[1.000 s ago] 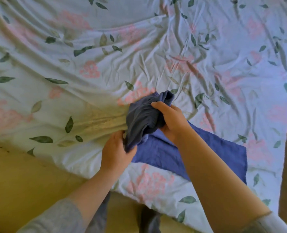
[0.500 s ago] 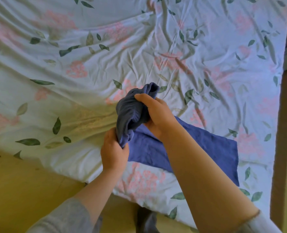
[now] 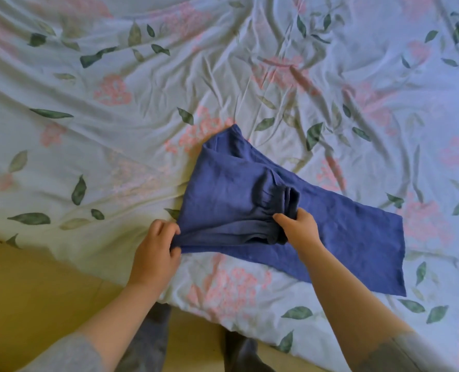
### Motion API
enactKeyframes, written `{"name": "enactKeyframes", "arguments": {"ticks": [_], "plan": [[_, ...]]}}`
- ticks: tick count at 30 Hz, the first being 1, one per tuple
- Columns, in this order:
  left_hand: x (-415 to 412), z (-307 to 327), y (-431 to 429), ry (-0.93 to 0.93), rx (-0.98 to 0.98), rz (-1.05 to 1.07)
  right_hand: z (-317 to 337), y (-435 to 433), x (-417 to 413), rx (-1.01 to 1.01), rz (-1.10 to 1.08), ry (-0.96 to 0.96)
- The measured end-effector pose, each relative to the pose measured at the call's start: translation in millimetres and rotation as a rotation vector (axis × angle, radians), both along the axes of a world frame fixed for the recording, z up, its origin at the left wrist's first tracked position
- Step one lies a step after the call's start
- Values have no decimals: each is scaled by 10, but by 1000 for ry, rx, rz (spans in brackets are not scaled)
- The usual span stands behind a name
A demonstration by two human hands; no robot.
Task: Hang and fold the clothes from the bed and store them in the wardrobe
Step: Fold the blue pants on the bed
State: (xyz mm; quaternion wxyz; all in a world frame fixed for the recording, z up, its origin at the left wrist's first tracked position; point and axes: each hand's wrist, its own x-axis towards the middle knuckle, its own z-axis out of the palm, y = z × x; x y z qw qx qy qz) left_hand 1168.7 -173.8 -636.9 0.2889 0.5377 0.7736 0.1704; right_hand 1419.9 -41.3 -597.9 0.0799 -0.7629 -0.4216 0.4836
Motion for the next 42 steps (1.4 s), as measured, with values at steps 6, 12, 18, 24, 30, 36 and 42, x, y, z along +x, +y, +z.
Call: {"name": "enactKeyframes", "arguments": {"ticks": [6, 12, 18, 24, 30, 36, 42], "plan": [[-77, -98, -44, 63, -68, -74, -343, -160, 106, -2, -10, -30], [-16, 96, 216, 65, 19, -182, -299, -44, 47, 124, -139, 7], [-63, 134, 416, 124, 14, -303, -340, 214, 55, 135, -75, -8], [17, 110, 439, 207, -37, -301, -339, 209, 145, 233, -83, -54], [362, 194, 640, 202, -13, -300, -294, -142, 357, 272, -225, -25], [1002, 286, 976, 69, 41, -400, -177, -501, 958, 254, -411, -129], [1888, 339, 1377, -141, -56, -596, -128, -802, 1652, 242, -600, -227]]}}
